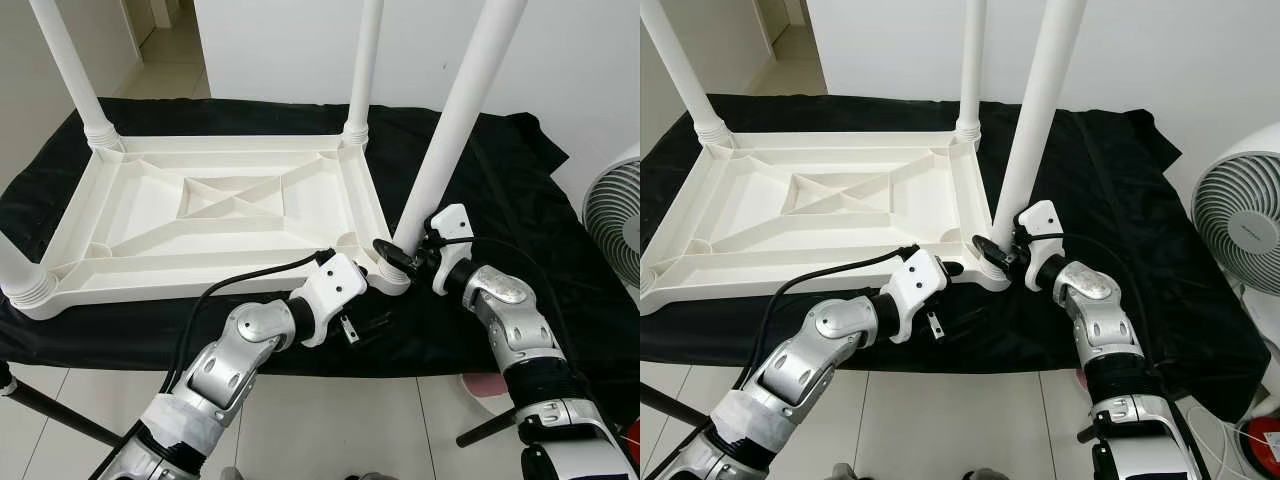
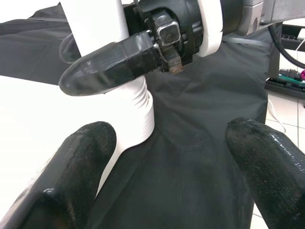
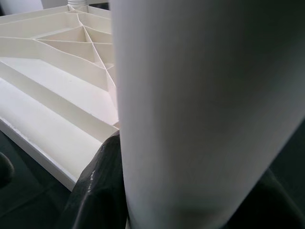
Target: Building children table
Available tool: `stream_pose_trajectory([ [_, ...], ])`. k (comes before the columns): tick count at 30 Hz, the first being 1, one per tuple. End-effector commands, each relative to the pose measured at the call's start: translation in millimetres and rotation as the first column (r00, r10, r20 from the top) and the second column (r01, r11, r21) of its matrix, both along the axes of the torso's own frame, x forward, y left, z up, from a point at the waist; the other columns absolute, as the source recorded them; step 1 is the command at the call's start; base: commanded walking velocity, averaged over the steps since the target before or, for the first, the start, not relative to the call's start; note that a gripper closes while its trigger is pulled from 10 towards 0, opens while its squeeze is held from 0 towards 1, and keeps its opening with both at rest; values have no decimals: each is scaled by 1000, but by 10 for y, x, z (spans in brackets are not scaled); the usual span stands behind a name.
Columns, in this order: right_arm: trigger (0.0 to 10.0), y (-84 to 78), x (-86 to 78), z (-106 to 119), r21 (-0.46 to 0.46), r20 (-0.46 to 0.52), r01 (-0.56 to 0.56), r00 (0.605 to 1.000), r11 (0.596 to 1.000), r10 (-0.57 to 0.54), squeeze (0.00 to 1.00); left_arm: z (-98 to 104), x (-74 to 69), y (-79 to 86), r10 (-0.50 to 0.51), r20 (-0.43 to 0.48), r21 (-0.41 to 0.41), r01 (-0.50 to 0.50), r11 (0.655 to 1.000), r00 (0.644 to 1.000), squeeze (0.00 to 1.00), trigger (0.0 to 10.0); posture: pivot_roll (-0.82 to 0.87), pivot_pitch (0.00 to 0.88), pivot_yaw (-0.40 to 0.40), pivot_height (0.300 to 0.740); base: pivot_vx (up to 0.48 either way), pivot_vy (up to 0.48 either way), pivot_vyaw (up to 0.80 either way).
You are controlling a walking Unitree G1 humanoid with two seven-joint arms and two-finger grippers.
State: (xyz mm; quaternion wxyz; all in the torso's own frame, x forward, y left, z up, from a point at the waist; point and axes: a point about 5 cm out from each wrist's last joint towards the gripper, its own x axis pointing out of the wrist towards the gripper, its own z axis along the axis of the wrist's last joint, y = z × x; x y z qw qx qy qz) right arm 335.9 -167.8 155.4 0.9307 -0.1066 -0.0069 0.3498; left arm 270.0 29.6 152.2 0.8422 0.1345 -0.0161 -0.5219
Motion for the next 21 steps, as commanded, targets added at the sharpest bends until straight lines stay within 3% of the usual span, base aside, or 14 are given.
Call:
stream_pose_trajectory([
  [1, 0, 8, -37, -158, -12, -72, -17, 997, 1000, 16, 0, -3, -8, 22, 13, 9, 11, -13, 1000, 1000, 0, 10000, -101, 45, -4, 740, 0, 0, 0],
  [6, 0, 1, -39, -161, 2, -69, -7, 998, 1000, 7, 0, -14, 1, 38, 18, 9, 16, -19, 1000, 1000, 0, 10000, -101, 45, -4, 740, 0, 0, 0],
  [7, 10000, -3, -36, -152, 22, -67, 28, 997, 999, -26, 0, -10, 32, 63, 41, 18, 12, -42, 999, 999, 0, 10000, -103, 46, 2, 740, 0, 0, 0],
  [8, 10000, -13, -21, -148, 31, -73, 99, 993, 995, -97, 0, 4, 64, 83, 65, 24, 4, -65, 998, 998, 0, 10000, -102, 50, 3, 740, 0, 0, 0],
  [13, 10000, -16, -13, -146, 39, -83, 166, 983, 985, -162, 0, 15, 81, 95, 80, 29, -3, -80, 997, 996, 0, 10000, -102, 54, -1, 740, 0, 0, 0],
  [15, 10000, 29, -34, -141, 60, -86, 290, 955, 955, -284, 0, 22, 87, 93, 90, 33, -9, -90, 996, 995, 0, 10000, -106, 56, -4, 740, 0, 0, 0],
  [16, 10000, 29, -34, -141, 60, -86, 290, 955, 955, -284, 0, 22, 87, 93, 90, 33, -9, -90, 996, 995, 0, 10000, -106, 56, -4, 740, 0, 0, 0],
  [18, 10000, 86, -124, -175, 95, -94, 484, 874, 870, -477, 0, 18, 102, 79, 98, 34, -9, -97, 995, 995, 0, 10000, -117, 50, -5, 740, 0, 0, 0],
  [19, 10000, 97, -158, -188, 103, -98, 538, 842, 836, -530, 0, 17, 107, 75, 99, 34, -8, -99, 995, 995, 0, 10000, -117, 50, -5, 740, 0, 0, 0],
  [20, 10000, 97, -158, -188, 103, -98, 538, 842, 836, -530, 0, 17, 107, 75, 99, 34, -8, -99, 995, 995, 0, 10000, -117, 50, -5, 740, 0, 0, 0],
  [21, 10000, 121, -199, -202, 111, -96, 594, 804, 797, -586, 0, 20, 111, 68, 97, 35, -8, -96, 995, 995, 0, 10000, -117, 50, -5, 740, 0, 0, 0],
])
